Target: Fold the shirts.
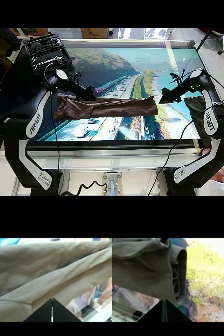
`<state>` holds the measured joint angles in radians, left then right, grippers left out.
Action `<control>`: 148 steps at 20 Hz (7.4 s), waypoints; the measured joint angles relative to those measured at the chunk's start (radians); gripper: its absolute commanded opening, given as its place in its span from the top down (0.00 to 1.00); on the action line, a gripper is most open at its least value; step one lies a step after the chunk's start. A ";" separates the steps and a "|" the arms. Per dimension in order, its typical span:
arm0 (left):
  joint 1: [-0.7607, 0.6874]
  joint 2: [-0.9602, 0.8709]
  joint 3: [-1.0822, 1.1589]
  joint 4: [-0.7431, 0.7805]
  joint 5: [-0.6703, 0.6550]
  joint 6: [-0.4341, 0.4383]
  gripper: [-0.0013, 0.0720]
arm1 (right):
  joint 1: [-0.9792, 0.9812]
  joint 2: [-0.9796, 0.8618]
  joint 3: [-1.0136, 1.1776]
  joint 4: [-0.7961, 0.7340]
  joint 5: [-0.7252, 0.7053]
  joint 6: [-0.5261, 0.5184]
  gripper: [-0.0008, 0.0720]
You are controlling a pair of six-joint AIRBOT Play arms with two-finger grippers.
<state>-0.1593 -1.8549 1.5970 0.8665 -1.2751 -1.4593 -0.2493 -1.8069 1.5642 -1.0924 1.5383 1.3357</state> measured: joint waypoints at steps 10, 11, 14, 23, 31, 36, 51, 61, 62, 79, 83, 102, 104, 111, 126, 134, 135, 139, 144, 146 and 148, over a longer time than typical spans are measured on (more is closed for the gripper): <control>-0.094 -0.113 0.143 0.127 -0.111 -0.072 0.98 | -0.052 0.000 -0.214 0.077 -0.052 -0.096 0.95; -0.098 -0.123 0.146 0.128 -0.122 -0.079 0.98 | -0.060 0.000 -0.222 0.084 -0.054 -0.103 0.95; -0.113 -0.139 0.153 0.133 -0.131 -0.083 0.98 | -0.100 0.007 -0.234 0.095 -0.058 -0.117 0.95; -0.169 -0.165 0.166 0.148 -0.071 -0.098 0.98 | -0.243 0.045 -0.333 0.306 -0.063 -0.209 0.44; -0.177 -0.166 0.252 0.182 -0.041 -0.114 0.98 | -0.266 0.048 -0.363 0.371 -0.093 -0.254 0.44; -0.177 -0.169 0.297 0.229 -0.045 -0.131 0.98 | -0.268 0.048 -0.365 0.364 -0.111 -0.253 0.44; -0.177 -0.261 0.309 0.246 -0.157 -0.166 0.98 | -0.261 0.048 -0.365 0.365 -0.093 -0.232 0.39; -0.177 -0.265 0.309 0.251 -0.161 -0.167 0.97 | -0.231 0.048 -0.479 0.361 -0.156 -0.216 0.38; -0.177 -0.265 0.309 0.251 -0.161 -0.167 0.97 | -0.231 0.048 -0.499 0.370 -0.166 -0.223 0.38; -0.177 -0.266 0.309 0.253 -0.160 -0.157 0.97 | -0.229 0.049 -0.558 0.543 -0.332 -0.270 0.39; -0.177 -0.266 0.309 0.251 -0.159 -0.156 0.97 | -0.202 0.045 -0.557 0.547 -0.346 -0.272 0.39; -0.177 -0.267 0.309 0.224 -0.198 -0.132 0.97 | -0.145 0.057 -0.536 0.873 -0.272 -0.470 0.96; -0.177 -0.267 0.309 0.224 -0.206 -0.132 0.97 | -0.129 0.101 -0.486 0.883 -0.246 -0.484 0.96; -0.177 -0.266 0.377 0.153 -0.217 -0.115 0.97 | 0.029 0.185 -0.185 0.842 -0.215 -0.413 0.96; 0.187 0.050 0.488 0.000 -0.136 -0.047 0.97 | 0.454 0.119 0.066 0.644 -0.288 -0.299 0.96; 0.355 0.105 0.472 -0.005 -0.230 -0.019 0.97 | 0.624 -0.063 0.290 0.647 -0.343 -0.230 0.96; 0.361 0.107 0.468 -0.007 -0.232 -0.016 0.97 | 0.638 -0.084 0.320 0.650 -0.354 -0.223 0.96; 0.373 0.109 0.457 -0.009 -0.236 -0.004 0.97 | 0.680 -0.160 0.426 0.690 -0.383 -0.200 0.97; 0.376 0.109 0.454 -0.010 -0.237 0.002 0.97 | 0.738 -0.217 0.468 0.715 -0.391 -0.188 0.96; 0.376 0.109 0.454 -0.011 -0.238 0.003 0.97 | 0.766 -0.237 0.473 0.714 -0.393 -0.186 0.96; 0.377 0.109 0.454 -0.012 -0.238 0.004 0.97 | 0.791 -0.265 0.475 0.715 -0.393 -0.177 0.96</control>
<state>0.2173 -1.7458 2.0510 0.8547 -1.5131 -1.4551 0.5415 -2.0720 2.0396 -0.3771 1.1450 1.1591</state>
